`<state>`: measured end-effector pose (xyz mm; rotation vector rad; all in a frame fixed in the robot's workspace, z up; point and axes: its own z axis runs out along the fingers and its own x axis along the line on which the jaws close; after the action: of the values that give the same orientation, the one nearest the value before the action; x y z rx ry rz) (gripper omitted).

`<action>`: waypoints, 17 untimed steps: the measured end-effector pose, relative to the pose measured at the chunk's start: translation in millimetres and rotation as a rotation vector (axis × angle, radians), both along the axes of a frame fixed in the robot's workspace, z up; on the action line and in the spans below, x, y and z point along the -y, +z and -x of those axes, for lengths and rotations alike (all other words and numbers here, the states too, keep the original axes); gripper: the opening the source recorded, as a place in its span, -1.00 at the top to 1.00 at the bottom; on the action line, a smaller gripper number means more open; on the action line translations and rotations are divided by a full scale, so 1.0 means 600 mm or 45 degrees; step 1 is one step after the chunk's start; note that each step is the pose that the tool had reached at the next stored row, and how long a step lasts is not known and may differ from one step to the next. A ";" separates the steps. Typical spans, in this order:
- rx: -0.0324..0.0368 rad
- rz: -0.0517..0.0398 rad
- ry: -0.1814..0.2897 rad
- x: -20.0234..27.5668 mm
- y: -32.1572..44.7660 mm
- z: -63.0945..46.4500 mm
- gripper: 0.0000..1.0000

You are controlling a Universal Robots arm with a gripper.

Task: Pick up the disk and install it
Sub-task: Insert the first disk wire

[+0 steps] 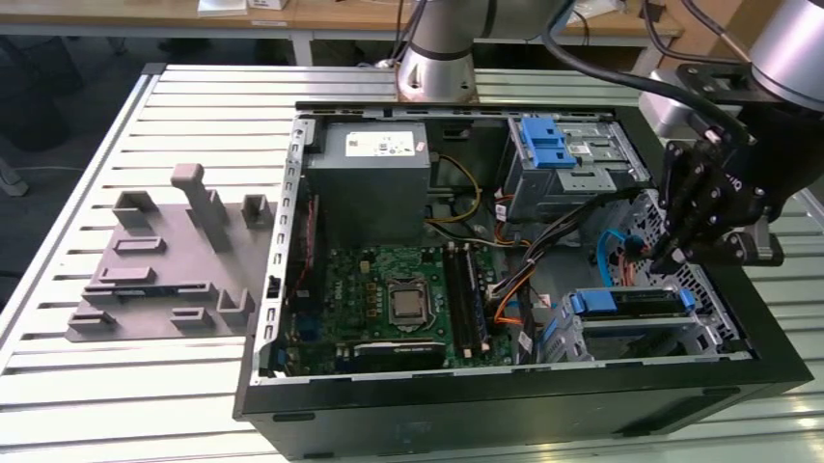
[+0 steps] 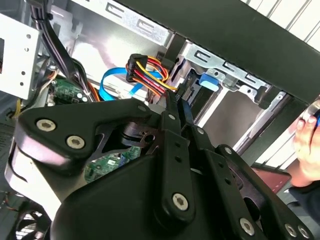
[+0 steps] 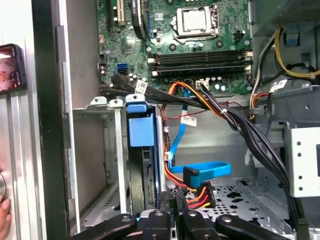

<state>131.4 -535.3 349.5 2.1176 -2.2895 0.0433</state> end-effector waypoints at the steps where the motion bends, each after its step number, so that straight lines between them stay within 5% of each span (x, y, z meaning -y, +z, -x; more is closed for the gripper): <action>1: 0.0009 0.000 0.003 0.0018 0.000 0.000 0.68; 17: 0.0109 -0.003 0.006 0.0049 -0.001 0.011 0.68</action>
<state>124.9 -538.3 349.1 2.1282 -2.2899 0.0502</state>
